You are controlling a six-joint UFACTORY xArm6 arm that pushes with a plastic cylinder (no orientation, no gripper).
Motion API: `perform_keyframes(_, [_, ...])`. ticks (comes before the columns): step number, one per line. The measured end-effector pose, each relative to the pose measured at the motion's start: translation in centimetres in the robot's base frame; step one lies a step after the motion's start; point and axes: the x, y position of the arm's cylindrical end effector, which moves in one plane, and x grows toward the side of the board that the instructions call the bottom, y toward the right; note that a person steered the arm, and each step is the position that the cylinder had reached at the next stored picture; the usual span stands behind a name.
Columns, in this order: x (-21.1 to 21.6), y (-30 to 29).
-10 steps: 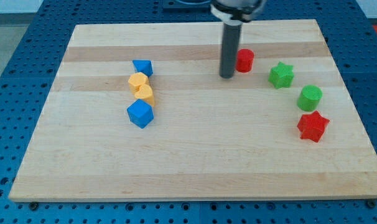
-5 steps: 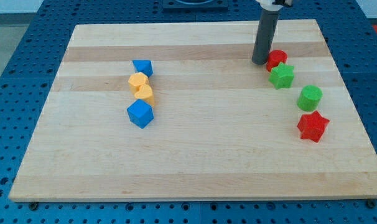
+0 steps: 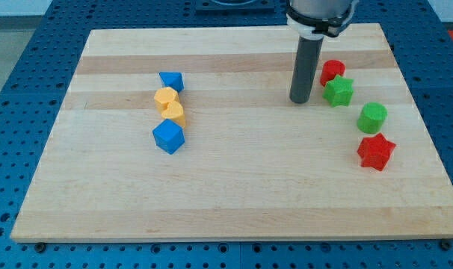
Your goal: Move green blocks along with red circle towards right side of the board
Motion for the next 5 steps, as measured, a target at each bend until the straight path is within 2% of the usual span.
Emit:
perform_keyframes(3, [-0.7, 4.4])
perform_keyframes(4, [-0.8, 4.4])
perform_keyframes(5, [-3.6, 0.5])
